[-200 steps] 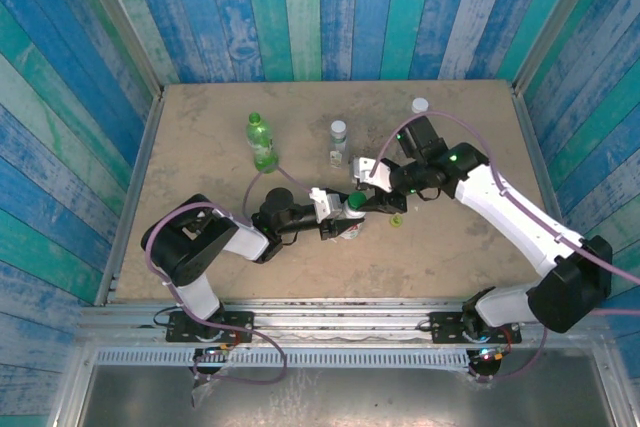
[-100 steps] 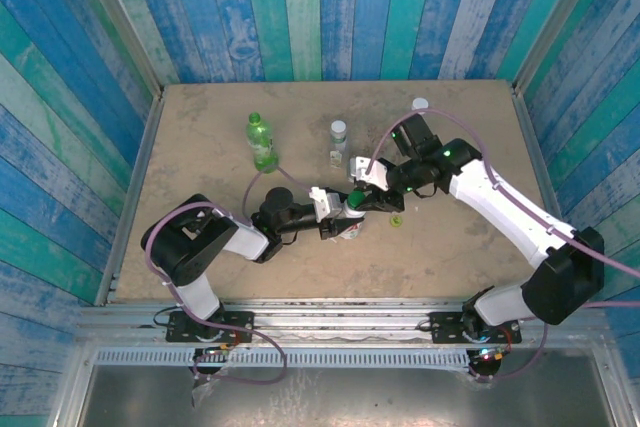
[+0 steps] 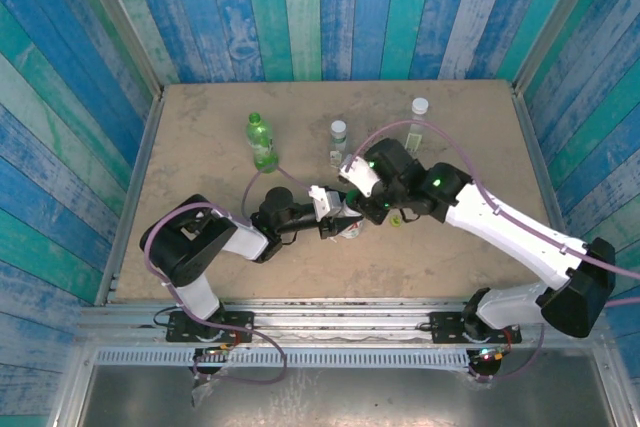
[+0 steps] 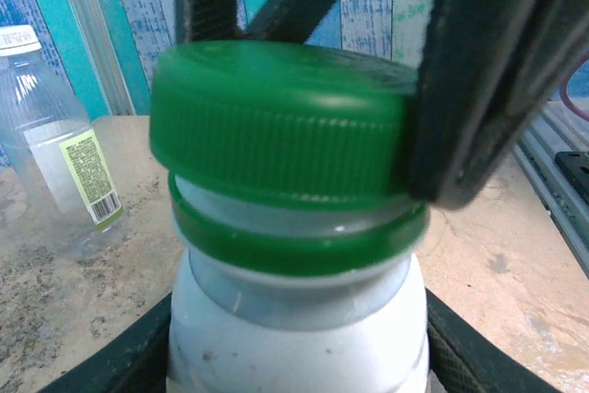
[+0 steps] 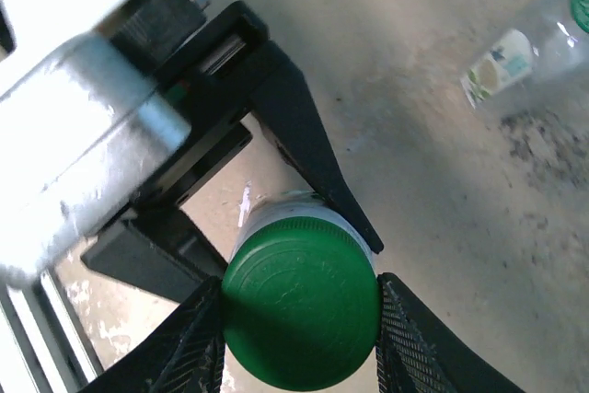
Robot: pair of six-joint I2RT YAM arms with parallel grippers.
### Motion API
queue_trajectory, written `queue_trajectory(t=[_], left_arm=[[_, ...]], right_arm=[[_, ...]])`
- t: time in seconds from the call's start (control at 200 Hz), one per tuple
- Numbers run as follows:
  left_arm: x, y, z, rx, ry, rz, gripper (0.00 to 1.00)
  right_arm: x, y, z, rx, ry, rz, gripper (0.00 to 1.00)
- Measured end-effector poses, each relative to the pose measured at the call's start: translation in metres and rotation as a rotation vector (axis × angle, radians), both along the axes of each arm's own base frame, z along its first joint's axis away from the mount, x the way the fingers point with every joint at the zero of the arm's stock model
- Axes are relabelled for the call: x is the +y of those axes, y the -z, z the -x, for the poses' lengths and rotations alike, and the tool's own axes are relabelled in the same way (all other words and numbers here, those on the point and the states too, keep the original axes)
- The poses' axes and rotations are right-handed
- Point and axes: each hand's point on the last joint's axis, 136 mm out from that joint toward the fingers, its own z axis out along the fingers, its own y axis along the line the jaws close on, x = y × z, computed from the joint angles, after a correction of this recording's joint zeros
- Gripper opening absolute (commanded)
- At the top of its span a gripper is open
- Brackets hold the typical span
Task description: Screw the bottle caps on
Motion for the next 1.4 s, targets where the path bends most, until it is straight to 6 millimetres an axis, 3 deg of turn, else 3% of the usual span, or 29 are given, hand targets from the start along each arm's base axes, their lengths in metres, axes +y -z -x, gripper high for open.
queue_trajectory(t=[0.115,0.23,0.536,0.696,0.976,1.121,1.402], left_arm=[[0.0,0.0,-0.001,0.002,-0.004,0.001,0.54],[0.0,0.0,-0.001,0.002,-0.005,0.002,0.54],[0.0,0.0,-0.002,0.003,-0.016,-0.003,0.54],[0.0,0.0,-0.003,0.016,-0.022,-0.001,0.54],[0.001,0.0,-0.002,0.039,-0.02,-0.007,0.54],[-0.001,0.0,-0.002,0.047,-0.015,-0.014,0.54],[-0.002,0.001,-0.003,0.053,-0.013,-0.021,0.54]], right_arm=[[0.003,-0.001,0.0,0.02,0.172,0.012,0.22],[0.003,-0.001,0.0,0.023,0.236,0.012,0.27],[0.001,-0.003,-0.001,0.048,0.222,0.071,0.53],[-0.005,-0.012,0.005,0.04,0.172,0.065,0.62],[-0.031,-0.044,0.001,-0.01,0.057,-0.052,0.59],[-0.029,-0.041,-0.01,-0.023,-0.028,-0.06,0.59],[-0.007,-0.021,-0.031,0.074,-0.019,-0.064,0.46]])
